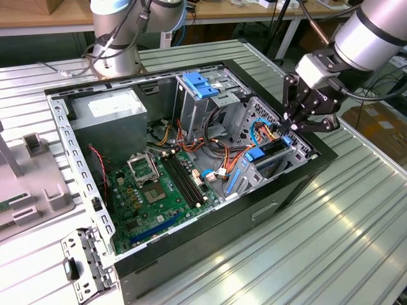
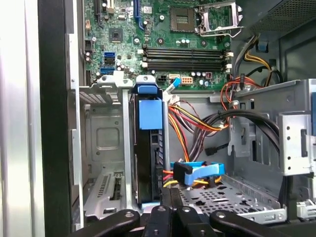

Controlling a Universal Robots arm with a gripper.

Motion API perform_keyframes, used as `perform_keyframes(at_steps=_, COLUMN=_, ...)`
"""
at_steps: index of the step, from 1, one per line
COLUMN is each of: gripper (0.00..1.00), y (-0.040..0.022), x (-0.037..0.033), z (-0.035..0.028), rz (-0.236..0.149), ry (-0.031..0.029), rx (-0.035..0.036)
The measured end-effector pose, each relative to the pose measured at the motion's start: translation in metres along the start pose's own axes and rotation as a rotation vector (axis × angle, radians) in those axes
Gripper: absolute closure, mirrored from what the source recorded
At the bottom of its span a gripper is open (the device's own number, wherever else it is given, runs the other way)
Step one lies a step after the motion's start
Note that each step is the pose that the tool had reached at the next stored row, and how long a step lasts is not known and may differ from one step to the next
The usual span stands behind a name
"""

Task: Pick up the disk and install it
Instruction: 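Insert the first disk wire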

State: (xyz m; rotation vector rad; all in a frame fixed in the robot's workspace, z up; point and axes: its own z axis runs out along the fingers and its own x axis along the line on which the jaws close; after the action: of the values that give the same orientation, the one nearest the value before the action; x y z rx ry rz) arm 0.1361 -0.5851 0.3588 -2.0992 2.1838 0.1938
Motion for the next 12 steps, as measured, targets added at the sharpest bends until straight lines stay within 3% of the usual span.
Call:
perform_keyframes(at_steps=7, gripper=0.89, y=-0.0103, x=-0.0026, z=-0.0134, rz=0.000, ry=-0.0124, rx=-0.0015)
perform_keyframes(at_steps=12, gripper=0.89, y=-0.0139, x=-0.0031, z=-0.0157, rz=0.000, ry=-0.0133, rx=-0.0020)
